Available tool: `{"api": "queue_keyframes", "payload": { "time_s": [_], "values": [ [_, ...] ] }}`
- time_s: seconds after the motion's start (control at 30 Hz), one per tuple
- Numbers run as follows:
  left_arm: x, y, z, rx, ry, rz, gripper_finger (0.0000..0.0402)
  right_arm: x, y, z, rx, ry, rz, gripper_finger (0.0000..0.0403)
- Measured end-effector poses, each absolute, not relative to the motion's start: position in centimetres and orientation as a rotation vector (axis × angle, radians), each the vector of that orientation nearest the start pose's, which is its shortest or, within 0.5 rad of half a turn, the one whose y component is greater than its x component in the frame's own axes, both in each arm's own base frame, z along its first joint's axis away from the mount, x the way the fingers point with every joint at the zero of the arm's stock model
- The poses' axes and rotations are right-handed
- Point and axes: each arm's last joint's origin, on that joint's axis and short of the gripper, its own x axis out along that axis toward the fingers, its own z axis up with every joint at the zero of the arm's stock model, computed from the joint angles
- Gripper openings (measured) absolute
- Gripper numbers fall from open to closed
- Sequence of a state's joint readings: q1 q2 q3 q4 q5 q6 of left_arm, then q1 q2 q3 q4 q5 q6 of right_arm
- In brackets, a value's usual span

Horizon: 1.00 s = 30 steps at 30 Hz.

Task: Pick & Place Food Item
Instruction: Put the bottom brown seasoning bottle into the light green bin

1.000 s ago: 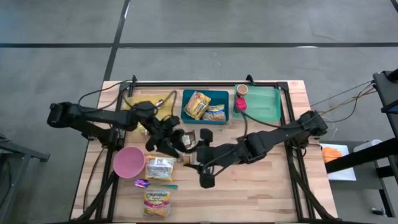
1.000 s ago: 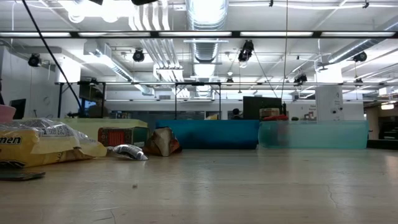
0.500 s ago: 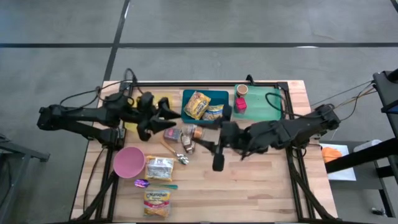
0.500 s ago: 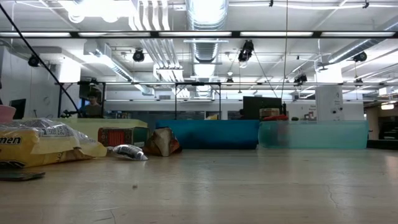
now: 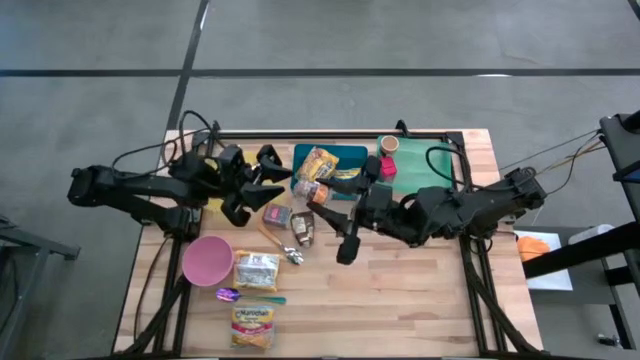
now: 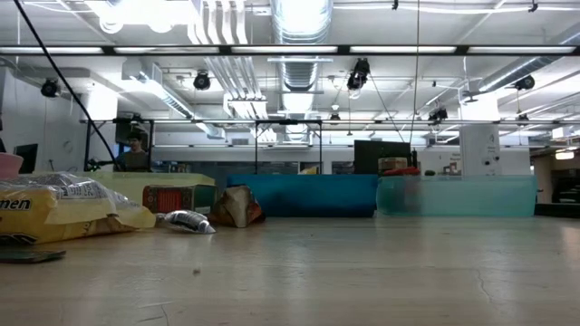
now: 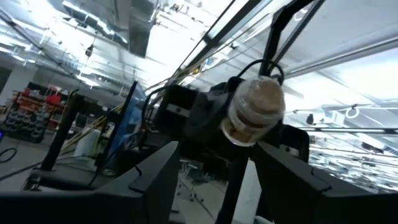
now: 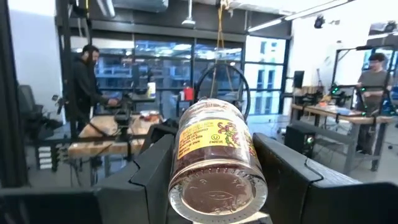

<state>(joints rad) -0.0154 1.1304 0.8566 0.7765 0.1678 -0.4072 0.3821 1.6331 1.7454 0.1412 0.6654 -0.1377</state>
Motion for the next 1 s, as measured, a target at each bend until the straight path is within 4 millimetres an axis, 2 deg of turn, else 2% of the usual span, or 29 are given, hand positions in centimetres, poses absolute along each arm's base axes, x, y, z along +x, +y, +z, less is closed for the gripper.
{"api": "queue_keyframes", "payload": {
  "time_s": [0.3,0.6,0.73,1.0],
  "values": [
    [24.9,-1.3,38.2,-0.264,-0.53,-0.29,0.0226,35.4,10.8,46.7,0.001,-0.26,-0.359,0.0185],
    [24.9,-1.2,38.3,-0.267,-0.54,-0.264,0.0303,36.0,10.4,44.9,0.013,-0.338,-0.37,0.0185],
    [25.0,-1.0,38.2,-0.285,-0.544,-0.204,0.0334,37.0,10.2,44.1,0.003,-0.355,-0.345,0.0185],
    [24.9,-1.0,38.4,-0.28,-0.564,-0.202,0.0349,38.5,9.8,42.9,-0.017,-0.375,-0.354,0.0185]
  ]
}}
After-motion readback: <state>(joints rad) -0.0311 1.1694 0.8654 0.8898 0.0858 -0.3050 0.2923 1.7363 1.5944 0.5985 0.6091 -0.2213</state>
